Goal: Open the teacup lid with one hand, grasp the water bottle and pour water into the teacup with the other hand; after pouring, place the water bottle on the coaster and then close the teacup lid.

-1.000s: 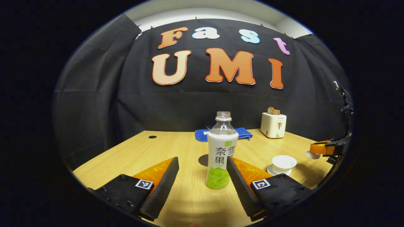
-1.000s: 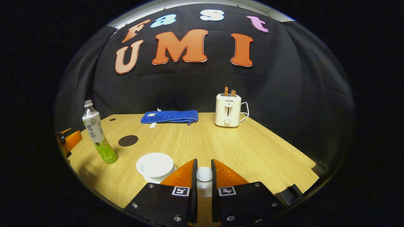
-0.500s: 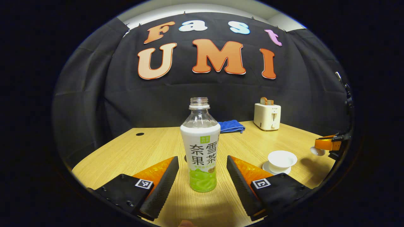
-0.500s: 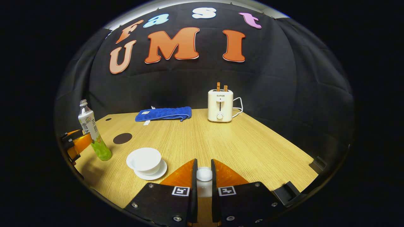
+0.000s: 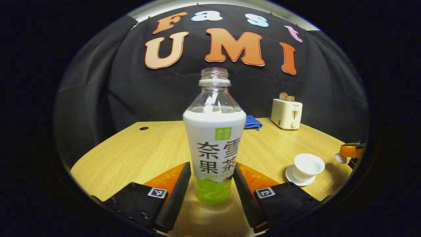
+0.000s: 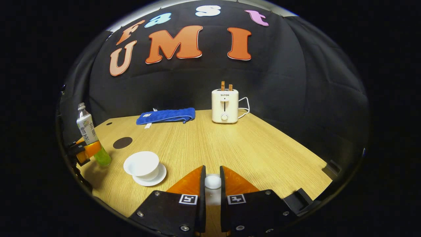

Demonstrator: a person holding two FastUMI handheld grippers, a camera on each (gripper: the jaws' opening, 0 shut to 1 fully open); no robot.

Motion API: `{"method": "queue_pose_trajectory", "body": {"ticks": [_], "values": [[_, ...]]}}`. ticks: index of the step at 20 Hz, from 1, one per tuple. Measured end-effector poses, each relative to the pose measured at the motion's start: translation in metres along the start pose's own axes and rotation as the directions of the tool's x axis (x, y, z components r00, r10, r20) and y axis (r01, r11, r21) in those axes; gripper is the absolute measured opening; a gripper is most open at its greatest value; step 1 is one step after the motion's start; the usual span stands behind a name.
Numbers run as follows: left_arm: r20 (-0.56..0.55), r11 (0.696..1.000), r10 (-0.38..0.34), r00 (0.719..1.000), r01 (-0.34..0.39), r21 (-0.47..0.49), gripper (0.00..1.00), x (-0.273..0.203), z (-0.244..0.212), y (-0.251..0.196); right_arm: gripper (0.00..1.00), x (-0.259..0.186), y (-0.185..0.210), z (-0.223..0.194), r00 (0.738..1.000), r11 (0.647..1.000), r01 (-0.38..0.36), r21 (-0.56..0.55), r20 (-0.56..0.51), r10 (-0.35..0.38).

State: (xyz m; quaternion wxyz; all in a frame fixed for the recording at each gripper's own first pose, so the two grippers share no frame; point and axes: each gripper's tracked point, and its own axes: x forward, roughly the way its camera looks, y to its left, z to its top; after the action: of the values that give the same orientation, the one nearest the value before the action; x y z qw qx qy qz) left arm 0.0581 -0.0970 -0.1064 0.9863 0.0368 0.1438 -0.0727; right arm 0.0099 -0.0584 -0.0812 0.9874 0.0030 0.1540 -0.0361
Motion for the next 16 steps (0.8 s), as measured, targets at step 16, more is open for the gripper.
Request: {"method": "queue_pose_trajectory", "body": {"ticks": [16], "values": [[0.021, 0.942, -0.039, 0.999, 0.029, 0.334, 0.61, -0.023, 0.032, -0.017, 0.18, -0.009, 0.001, 0.0, 1.0, 1.0, -0.006, 0.021, 0.015, 0.005]]}}
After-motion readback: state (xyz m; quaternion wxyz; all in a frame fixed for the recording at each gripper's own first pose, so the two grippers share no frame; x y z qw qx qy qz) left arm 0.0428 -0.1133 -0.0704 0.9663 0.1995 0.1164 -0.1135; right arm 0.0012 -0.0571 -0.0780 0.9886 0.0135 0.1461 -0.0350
